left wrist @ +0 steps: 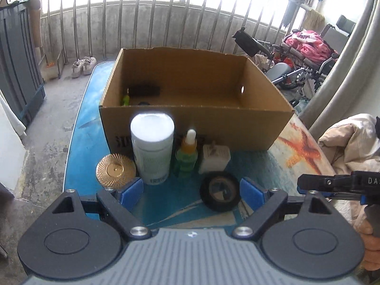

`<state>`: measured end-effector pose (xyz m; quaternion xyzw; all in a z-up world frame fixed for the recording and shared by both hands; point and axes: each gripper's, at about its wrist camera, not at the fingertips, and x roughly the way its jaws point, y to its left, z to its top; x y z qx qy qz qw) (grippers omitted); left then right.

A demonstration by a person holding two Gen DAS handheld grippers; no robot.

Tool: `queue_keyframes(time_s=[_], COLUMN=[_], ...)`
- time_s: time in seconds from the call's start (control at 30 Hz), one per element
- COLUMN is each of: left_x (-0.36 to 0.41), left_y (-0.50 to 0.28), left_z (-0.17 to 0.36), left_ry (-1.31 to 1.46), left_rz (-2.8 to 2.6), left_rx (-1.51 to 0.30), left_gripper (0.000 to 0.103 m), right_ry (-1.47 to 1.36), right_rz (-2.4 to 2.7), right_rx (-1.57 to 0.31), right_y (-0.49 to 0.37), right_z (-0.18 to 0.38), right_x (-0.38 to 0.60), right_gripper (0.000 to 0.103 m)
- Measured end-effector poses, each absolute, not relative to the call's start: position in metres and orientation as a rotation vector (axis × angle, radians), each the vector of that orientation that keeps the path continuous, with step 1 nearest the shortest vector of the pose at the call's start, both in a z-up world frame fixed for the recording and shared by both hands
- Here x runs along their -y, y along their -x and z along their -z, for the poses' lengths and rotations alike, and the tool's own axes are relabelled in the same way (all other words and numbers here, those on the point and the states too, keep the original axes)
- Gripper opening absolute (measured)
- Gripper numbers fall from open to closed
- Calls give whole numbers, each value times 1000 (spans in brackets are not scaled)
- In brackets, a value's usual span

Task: Organize rigid objects
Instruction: 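Move the right tool to the black tape roll and close on it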

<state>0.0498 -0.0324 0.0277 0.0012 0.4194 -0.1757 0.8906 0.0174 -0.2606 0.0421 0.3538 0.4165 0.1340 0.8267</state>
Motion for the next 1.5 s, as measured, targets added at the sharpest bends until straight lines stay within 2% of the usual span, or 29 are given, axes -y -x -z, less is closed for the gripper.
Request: queue_keyframes(time_s=[0.23,0.63,0.97,1.1,1.3,1.4,1.5], left_x=[61,94,111,111,108,106,107], left_y=[-44,-41,-52,-59,-66,-67,-67], left_z=[11,37,49,52,53,54,53], left_ry=[-102,-273,-326,-310,-280,-269,-271], left_rz=[356,440,483,489,497,501,499], left_rx=[-890,-868,-904,-914,-922,-921,-917], left_gripper=[89,89,72,71,71,66,65], right_ry=[-693,-584,-503,-485,-421,-387,-379], right_rz=[-256,-266,-280,-298,-294,-283,-292], right_rx=[-898,-941,-976,-994,-1002,-996,-995], right_y=[-26,-65,-87,-95,-103,-105,-104], right_z=[-31,-22,-10,-5,-1,-1,1], right_x=[254,235,219,212,200,195,192], right_gripper=[51,49,43,42,34,26,17])
